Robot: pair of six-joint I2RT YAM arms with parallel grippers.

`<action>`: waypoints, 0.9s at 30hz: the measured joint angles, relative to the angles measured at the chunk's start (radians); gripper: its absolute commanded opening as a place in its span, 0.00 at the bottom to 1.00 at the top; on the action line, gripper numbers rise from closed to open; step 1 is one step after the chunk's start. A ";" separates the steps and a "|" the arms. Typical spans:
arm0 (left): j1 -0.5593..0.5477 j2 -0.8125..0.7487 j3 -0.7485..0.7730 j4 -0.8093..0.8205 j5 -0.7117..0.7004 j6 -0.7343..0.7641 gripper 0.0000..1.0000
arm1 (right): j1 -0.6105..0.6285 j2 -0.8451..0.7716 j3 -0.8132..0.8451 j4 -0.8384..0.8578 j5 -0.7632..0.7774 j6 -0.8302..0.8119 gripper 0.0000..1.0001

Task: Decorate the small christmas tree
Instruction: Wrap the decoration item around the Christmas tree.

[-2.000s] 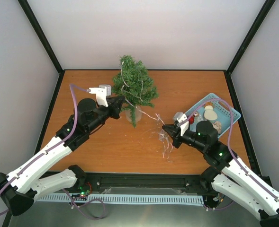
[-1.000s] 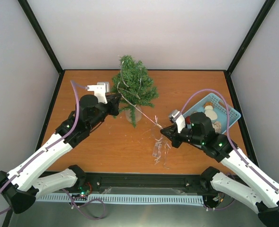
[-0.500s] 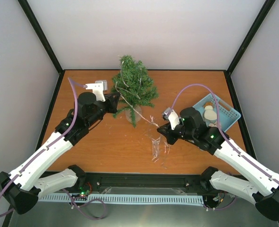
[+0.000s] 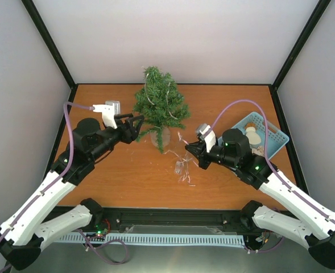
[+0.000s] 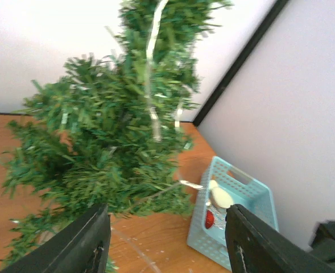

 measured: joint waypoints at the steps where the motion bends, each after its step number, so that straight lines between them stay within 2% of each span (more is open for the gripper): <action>1: 0.000 -0.013 -0.002 0.003 0.025 0.022 0.55 | 0.000 0.000 -0.003 0.013 0.000 0.000 0.03; 7: 0.000 -0.056 -0.060 0.097 0.280 0.167 0.50 | 0.000 -0.010 -0.027 0.083 0.001 0.011 0.03; 14: 0.000 0.038 -0.155 0.210 0.602 0.259 0.45 | 0.000 -0.057 -0.039 0.137 0.010 0.039 0.03; 21: -0.007 0.159 -0.215 0.230 0.755 0.328 0.48 | 0.000 -0.080 -0.040 0.190 0.003 0.101 0.03; 27: -0.050 0.172 -0.230 0.274 0.765 0.392 0.45 | 0.000 -0.080 -0.043 0.216 -0.007 0.135 0.03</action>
